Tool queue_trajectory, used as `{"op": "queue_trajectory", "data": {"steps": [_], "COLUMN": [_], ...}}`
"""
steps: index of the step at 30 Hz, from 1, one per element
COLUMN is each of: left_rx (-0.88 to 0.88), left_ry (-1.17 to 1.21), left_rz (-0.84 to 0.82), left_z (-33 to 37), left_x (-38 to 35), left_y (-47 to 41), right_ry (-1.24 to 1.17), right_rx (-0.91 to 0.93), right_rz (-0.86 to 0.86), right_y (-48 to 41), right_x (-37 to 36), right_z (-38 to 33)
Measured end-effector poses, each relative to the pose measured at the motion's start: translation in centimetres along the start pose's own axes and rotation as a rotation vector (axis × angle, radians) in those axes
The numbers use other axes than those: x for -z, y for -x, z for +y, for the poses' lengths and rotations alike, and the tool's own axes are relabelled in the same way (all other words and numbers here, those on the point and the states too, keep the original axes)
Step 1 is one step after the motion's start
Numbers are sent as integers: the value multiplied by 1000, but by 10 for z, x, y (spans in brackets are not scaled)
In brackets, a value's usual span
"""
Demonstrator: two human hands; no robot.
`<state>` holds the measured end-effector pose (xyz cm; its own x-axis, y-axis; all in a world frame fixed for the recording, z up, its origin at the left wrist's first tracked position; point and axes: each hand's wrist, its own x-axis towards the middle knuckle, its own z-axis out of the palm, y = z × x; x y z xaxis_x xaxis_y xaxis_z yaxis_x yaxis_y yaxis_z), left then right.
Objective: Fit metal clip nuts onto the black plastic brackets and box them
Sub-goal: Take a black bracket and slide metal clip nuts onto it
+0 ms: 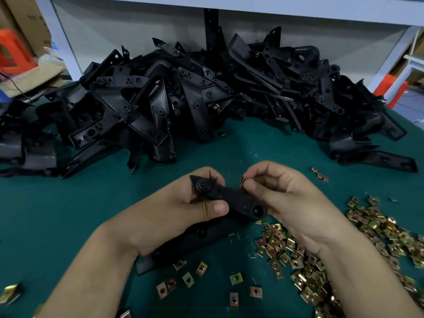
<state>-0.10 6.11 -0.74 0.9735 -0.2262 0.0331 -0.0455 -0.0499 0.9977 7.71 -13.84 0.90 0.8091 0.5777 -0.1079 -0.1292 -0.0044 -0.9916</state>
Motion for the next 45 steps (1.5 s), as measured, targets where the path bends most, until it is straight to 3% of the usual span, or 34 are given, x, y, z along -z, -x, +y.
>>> {"op": "queue_trajectory", "data": {"steps": [4, 15, 31, 41, 45], "left_rx": [-1, 3, -25, 5, -36], "left_ry": [-34, -75, -59, -64, 71], "left_rz": [-54, -126, -41, 15, 150], "left_z": [-2, 2, -1, -3, -1], "left_x": [-1, -5, -7, -9, -8], "left_y": [3, 3, -2, -3, -5], "right_ry": [-73, 12, -16, 175, 166], "right_rx": [15, -18, -33, 60, 102], "right_rz": [-35, -96, 9, 14, 31], "right_y": [3, 5, 4, 4, 4], "right_x": [-1, -7, -15, -17, -12], "right_z": [-2, -5, 1, 6, 2]}}
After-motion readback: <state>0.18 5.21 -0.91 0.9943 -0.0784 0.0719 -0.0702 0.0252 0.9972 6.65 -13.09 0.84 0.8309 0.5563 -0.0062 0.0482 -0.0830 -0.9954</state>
